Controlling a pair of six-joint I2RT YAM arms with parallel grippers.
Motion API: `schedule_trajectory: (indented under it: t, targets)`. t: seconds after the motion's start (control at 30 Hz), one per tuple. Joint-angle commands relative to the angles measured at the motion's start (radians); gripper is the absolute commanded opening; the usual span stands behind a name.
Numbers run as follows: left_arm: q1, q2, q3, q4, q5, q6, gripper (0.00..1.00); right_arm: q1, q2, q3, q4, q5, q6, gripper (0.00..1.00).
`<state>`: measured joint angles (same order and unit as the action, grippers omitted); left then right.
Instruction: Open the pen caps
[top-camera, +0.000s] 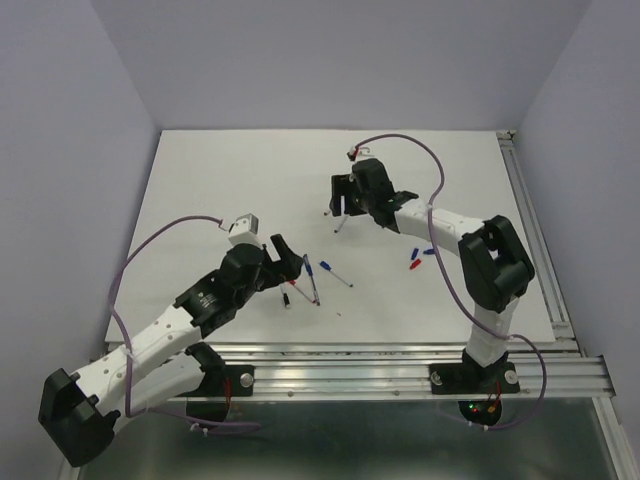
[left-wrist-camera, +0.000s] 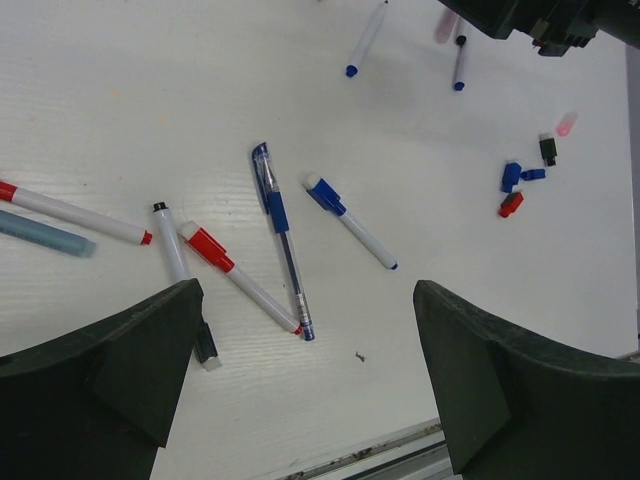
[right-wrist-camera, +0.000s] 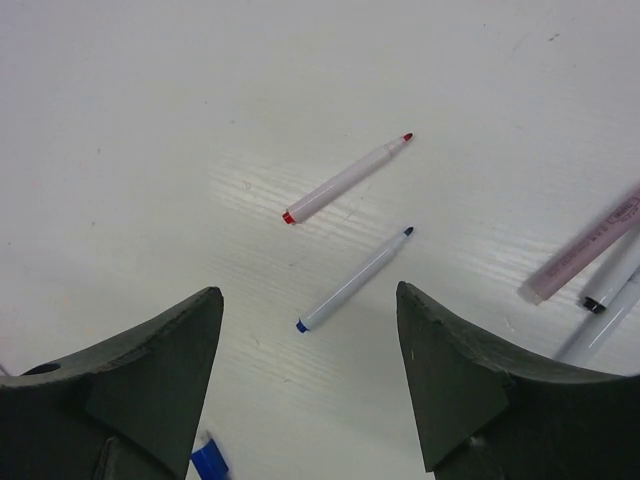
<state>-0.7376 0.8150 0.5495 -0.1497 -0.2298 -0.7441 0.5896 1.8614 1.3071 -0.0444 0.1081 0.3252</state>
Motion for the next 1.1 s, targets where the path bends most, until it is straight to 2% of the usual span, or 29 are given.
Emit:
schedule_trajectory:
  t: [0.0, 0.07, 0.17, 0.33, 0.5, 0.63, 0.93, 1.07]
  targets:
    - [0.007, -0.053, -0.017, -0.031, -0.043, -0.031, 0.99, 0.004, 0.067, 0.138, 0.003, -0.016, -0.066, 0.75]
    - [0.007, -0.069, -0.019, -0.042, -0.046, -0.041, 0.99, 0.006, 0.085, 0.187, -0.048, -0.039, -0.069, 0.75]
    - [0.007, -0.089, -0.023, -0.060, -0.060, -0.057, 0.99, 0.010, 0.058, 0.120, 0.011, -0.059, -0.066, 0.75]
    - [0.007, -0.105, -0.022, -0.083, -0.071, -0.075, 0.99, 0.025, -0.022, 0.048, -0.003, -0.045, -0.055, 0.77]
    - [0.007, -0.114, -0.023, -0.091, -0.065, -0.090, 0.99, 0.065, -0.137, -0.128, 0.009, -0.074, -0.057, 0.78]
    - [0.006, -0.129, -0.033, -0.088, -0.043, -0.101, 0.99, 0.160, -0.214, -0.249, 0.017, -0.051, -0.101, 0.79]
    - [0.007, -0.139, -0.042, -0.111, -0.023, -0.126, 0.99, 0.231, -0.140, -0.301, -0.002, -0.068, -0.144, 0.76]
    - [0.009, -0.146, -0.046, -0.119, -0.023, -0.136, 0.99, 0.242, -0.093, -0.290, -0.023, -0.054, -0.153, 0.67]
